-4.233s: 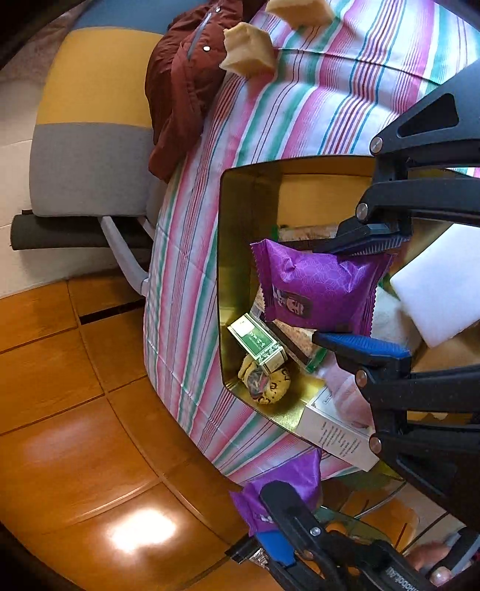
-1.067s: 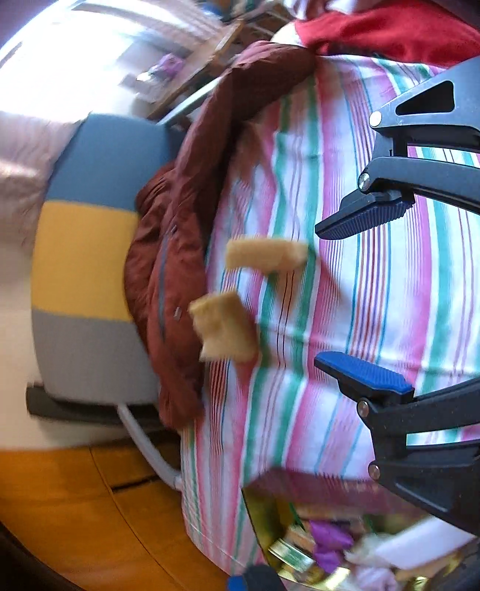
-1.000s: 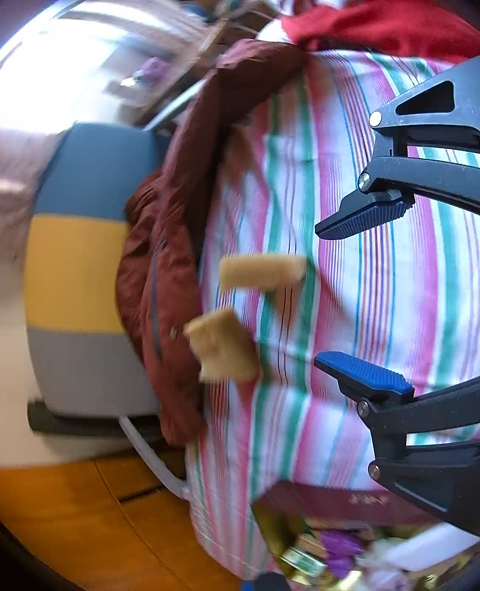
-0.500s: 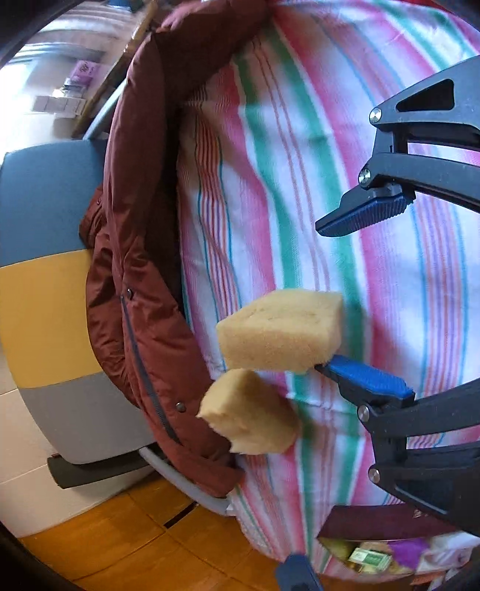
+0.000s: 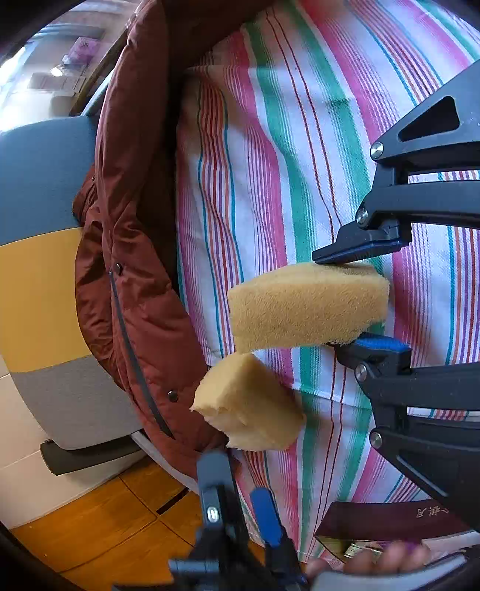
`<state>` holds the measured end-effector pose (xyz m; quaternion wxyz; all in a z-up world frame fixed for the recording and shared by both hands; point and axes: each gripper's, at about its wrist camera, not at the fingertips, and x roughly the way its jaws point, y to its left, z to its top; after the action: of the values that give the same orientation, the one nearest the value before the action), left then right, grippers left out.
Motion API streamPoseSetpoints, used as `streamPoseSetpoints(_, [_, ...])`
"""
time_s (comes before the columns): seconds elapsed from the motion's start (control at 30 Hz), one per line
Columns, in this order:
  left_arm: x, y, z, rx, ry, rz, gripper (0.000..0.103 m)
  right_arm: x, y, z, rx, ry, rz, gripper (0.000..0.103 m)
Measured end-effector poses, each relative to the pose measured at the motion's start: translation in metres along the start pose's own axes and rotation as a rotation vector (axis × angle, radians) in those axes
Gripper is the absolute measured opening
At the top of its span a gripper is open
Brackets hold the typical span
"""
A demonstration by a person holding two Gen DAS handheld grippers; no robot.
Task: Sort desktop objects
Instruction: 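Grasp a yellow sponge with the right gripper while the left gripper grasps the other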
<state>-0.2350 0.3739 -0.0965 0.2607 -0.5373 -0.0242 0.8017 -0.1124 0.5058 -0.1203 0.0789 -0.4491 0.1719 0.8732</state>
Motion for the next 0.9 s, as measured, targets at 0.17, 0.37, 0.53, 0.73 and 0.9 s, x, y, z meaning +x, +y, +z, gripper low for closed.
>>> streamPoseSetpoints(0.17, [0.019, -0.01, 0.003, 0.07, 0.028, 0.031, 0.103, -0.001, 0.004, -0.004, -0.04, -0.006, -0.017, 0.035])
streamPoseSetpoints(0.37, [0.044, -0.006, 0.0, 0.028, 0.078, 0.03, 0.083, 0.001, 0.001, -0.005, -0.026, -0.011, -0.003, 0.035])
streamPoseSetpoints(0.53, [0.03, -0.015, -0.008, 0.081, 0.051, 0.042, 0.07, -0.002, 0.001, -0.006, -0.041, -0.015, -0.011, 0.034])
streamPoseSetpoints(0.73, [-0.007, -0.014, -0.018, 0.081, 0.011, 0.022, 0.07, -0.011, 0.008, -0.006, -0.048, -0.02, -0.016, 0.034])
streamPoseSetpoints(0.9, [-0.054, -0.015, -0.033, 0.105, -0.044, 0.01, 0.07, -0.027, 0.024, -0.012, -0.073, -0.024, -0.011, 0.034])
